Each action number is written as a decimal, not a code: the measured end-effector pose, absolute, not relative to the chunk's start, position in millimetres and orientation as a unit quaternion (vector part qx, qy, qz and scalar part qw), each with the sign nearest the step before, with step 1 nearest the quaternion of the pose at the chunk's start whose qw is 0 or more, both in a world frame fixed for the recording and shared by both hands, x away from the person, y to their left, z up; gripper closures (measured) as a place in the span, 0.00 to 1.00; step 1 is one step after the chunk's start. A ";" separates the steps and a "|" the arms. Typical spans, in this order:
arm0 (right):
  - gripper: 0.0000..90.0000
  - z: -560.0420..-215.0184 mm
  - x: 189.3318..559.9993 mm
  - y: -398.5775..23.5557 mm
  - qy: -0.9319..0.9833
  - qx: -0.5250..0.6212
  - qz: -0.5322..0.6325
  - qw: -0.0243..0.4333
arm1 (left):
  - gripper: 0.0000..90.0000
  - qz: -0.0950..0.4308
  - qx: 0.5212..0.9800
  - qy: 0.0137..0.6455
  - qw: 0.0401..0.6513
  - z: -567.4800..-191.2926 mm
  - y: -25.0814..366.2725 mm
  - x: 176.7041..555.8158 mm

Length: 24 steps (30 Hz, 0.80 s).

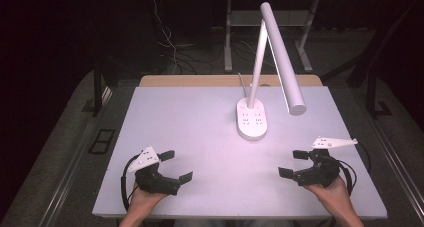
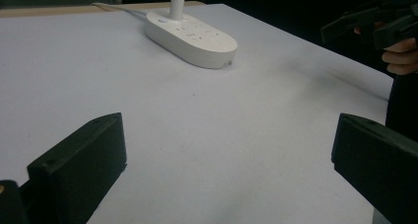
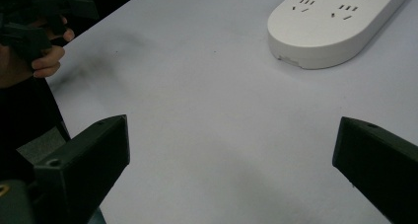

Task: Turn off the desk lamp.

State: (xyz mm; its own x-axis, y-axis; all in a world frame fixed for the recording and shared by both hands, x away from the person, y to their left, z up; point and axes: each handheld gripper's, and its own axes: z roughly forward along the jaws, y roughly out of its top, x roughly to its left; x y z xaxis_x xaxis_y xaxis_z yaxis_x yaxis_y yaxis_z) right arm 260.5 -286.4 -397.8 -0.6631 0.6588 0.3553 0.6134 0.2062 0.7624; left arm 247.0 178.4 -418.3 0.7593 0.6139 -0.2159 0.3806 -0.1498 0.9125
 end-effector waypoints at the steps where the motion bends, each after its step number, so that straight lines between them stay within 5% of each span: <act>1: 0.01 -397.0 261.4 -286.8 0.776 0.410 0.479 0.025 | 0.00 0.103 0.751 0.331 0.562 -418.4 178.2 247.1; 24: 0.01 -379.4 291.2 -280.7 0.788 0.403 0.465 0.018 | 0.00 0.100 0.755 0.329 0.559 -419.1 176.9 247.4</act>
